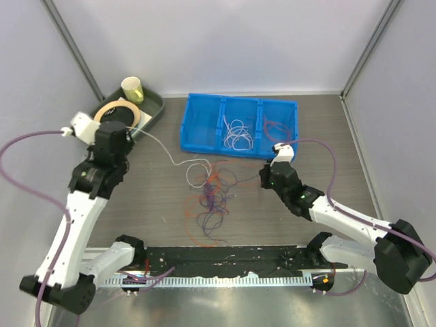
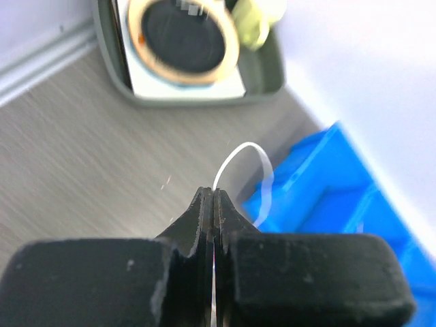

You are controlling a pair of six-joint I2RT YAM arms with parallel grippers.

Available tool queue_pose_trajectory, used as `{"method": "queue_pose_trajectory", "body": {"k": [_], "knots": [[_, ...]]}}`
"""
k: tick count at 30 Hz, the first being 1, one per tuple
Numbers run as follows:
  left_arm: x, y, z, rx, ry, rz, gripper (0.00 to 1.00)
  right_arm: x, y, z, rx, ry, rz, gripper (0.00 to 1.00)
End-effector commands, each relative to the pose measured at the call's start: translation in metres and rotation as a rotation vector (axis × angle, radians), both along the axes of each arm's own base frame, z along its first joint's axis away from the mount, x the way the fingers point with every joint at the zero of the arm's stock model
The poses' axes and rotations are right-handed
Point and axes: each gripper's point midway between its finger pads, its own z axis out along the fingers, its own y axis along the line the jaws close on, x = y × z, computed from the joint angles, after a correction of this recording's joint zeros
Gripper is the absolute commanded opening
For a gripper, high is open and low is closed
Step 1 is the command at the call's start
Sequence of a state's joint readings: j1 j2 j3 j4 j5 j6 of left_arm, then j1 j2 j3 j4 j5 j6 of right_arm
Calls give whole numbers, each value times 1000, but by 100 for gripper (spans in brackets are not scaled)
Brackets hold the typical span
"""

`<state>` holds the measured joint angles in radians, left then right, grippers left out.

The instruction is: Untangle the cables

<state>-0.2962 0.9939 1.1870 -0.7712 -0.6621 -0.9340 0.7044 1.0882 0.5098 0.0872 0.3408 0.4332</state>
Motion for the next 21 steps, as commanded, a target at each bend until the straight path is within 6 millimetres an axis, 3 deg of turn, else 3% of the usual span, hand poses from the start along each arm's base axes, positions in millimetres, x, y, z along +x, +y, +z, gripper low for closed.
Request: {"method": "queue_pose_trajectory", "body": {"k": [1,6,11,14,16,17,21], "knots": [[-39,45,74,74,-152,173,0,-2,-49,-10,-27,41,-202,1],[-76,76,134,122,-281,288,0,-6,-67,-24,-26,95,-265,1],[-102,95,171,156,-365,363,0,-7,-86,-43,-66,177,-344,1],[-110,97,194,159,-415,352,0,-8,-84,-52,-79,210,-322,1],[-105,84,205,135,-451,254,0,-8,-71,-49,-64,197,-227,1],[-92,60,212,107,-488,103,1,-6,-48,-39,11,175,-121,2],[-58,-2,204,47,-491,-221,0,-7,-16,-6,115,75,61,23]]}}
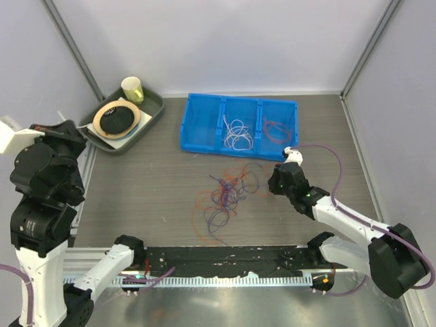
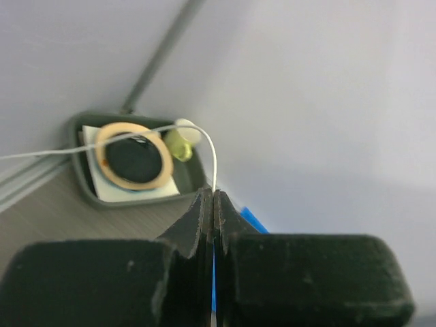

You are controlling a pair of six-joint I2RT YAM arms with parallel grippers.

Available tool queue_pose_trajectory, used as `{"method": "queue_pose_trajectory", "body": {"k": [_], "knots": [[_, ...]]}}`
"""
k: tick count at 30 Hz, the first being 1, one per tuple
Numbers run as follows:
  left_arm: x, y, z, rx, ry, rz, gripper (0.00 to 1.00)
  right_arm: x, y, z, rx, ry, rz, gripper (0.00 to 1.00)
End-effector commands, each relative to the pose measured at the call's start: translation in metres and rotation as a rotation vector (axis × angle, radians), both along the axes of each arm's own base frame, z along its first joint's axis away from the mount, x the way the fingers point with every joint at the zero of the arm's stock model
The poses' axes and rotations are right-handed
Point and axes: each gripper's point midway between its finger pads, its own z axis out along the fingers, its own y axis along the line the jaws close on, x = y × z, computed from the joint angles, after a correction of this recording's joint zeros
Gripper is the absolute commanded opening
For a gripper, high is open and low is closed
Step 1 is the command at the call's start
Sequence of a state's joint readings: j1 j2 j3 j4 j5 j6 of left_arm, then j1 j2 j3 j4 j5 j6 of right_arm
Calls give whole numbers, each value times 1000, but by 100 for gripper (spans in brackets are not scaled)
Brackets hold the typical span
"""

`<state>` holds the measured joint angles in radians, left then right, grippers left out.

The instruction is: Untangle the cables

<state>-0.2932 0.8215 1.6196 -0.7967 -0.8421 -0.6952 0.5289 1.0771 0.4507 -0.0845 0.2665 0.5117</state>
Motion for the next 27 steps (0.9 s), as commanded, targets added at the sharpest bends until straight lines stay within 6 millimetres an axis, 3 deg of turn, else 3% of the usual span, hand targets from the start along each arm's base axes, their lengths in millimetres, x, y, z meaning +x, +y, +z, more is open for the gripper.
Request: {"method": "queue_pose_trajectory", "body": {"k": [1,4,9,12,14,17,19,25,27], "knots": [[41,-76,2,38,-9,-401,0,9,45,56,162,-173,214,39],[57,-105,-6,35,16,-536,0,12,29,79,89,-228,182,59],[61,-136,-7,13,-12,-693,0,14,12,151,45,-440,171,70],[60,-155,-3,-5,-43,-796,0,7,31,199,131,-609,287,73],[58,-173,-2,-20,-44,-893,0,-6,58,225,219,-691,447,74],[54,-193,-1,-51,-57,-1005,0,-21,96,236,323,-701,660,74],[51,-200,-4,-65,-59,-1050,0,-21,115,228,361,-669,738,74],[56,-210,-33,-112,-3,-1088,0,-23,161,229,378,-680,910,74],[58,-213,-45,-131,28,-1101,0,-18,176,216,340,-655,933,74]]}}
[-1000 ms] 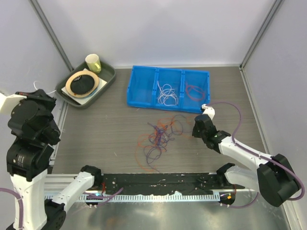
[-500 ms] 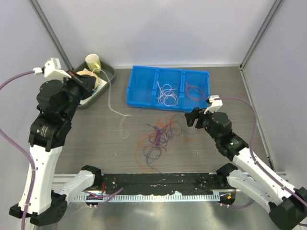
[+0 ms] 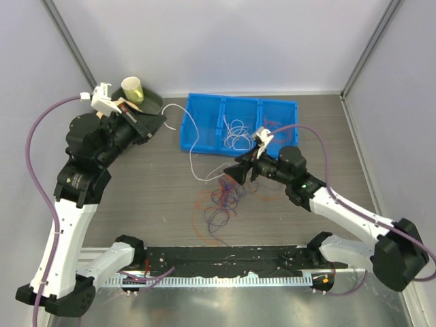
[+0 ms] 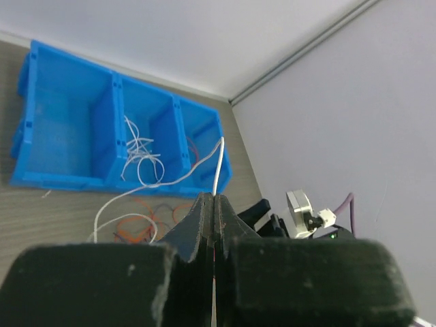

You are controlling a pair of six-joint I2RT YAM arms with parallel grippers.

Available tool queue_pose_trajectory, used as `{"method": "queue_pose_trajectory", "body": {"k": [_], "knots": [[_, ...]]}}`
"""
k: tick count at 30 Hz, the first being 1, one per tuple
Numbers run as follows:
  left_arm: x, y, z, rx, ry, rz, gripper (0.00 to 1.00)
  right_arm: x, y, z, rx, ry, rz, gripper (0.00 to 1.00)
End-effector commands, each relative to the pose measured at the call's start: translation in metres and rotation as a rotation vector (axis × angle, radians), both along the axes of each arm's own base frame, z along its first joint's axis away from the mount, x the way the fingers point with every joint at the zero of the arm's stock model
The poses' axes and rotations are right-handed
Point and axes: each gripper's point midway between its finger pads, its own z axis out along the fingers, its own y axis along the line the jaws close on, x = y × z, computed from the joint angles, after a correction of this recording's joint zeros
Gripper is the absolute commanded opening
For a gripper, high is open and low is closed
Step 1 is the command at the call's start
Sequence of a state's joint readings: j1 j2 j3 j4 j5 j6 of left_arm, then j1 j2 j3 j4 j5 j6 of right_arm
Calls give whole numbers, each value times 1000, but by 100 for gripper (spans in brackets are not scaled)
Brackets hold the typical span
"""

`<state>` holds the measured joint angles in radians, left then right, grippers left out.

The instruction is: Untangle the cables

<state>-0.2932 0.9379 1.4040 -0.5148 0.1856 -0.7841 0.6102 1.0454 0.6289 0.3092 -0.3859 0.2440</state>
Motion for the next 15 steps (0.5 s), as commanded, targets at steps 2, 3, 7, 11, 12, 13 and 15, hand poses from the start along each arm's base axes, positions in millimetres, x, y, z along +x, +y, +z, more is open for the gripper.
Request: {"method": "queue_pose_trajectory", "body": {"k": [2,3,7,11,12,13,15], "knots": [[-1,-14,-16,-28,30,-75,0,-5,52,37,7,-160,155,74],[0,-13,-21,-23,47,-65,0,-4,57,34,-2,-157,159,74],[2,-12,-41,-12,102,-58,0,-10,93,12,-61,-149,210,74],[0,-9,-42,-10,115,-40,0,-3,118,-10,-73,-118,184,74],[0,-7,-40,-11,113,-31,0,-2,123,-24,-77,-82,176,73],[-1,-3,-40,-10,120,-8,0,-2,129,-24,-61,-89,173,72],[-1,1,-37,-13,118,19,0,-11,139,-34,-63,-77,191,72]]}}
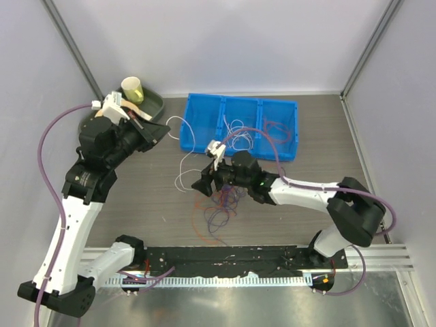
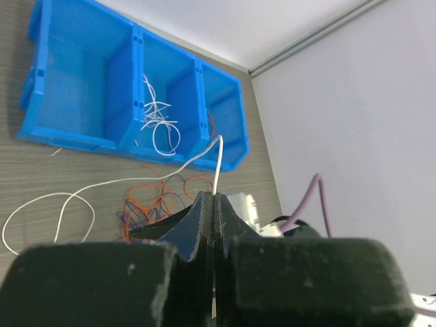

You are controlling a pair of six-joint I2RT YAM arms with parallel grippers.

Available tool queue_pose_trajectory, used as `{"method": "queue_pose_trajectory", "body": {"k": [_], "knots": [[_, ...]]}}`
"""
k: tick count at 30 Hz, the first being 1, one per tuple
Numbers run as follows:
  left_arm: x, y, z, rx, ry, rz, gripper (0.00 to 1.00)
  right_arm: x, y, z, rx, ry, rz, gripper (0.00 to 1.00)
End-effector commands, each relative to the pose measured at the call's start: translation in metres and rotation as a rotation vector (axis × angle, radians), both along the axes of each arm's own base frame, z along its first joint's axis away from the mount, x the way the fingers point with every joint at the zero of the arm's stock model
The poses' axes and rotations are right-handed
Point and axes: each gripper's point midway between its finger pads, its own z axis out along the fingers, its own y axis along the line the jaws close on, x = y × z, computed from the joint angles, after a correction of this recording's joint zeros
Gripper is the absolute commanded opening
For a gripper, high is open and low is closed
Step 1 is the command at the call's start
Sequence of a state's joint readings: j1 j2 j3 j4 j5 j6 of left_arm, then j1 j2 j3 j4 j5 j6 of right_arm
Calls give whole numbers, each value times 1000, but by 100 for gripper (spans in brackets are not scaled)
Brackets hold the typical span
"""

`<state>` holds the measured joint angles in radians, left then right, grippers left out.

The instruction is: Untangle the cables

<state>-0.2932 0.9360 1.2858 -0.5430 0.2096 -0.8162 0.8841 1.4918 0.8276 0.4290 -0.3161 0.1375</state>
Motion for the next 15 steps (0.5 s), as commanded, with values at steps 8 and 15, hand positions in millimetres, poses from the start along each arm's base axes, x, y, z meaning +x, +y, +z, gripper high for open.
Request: {"method": "queue_pose_trajectory", "body": {"k": [8,15], "knots": [[-14,20,23,-28,-31,102,0,5,57,-37,-65,-64,-28,72],[-15,23,20,-27,-15,117,0,34,71,-61,-106,-102,-132,66]]}}
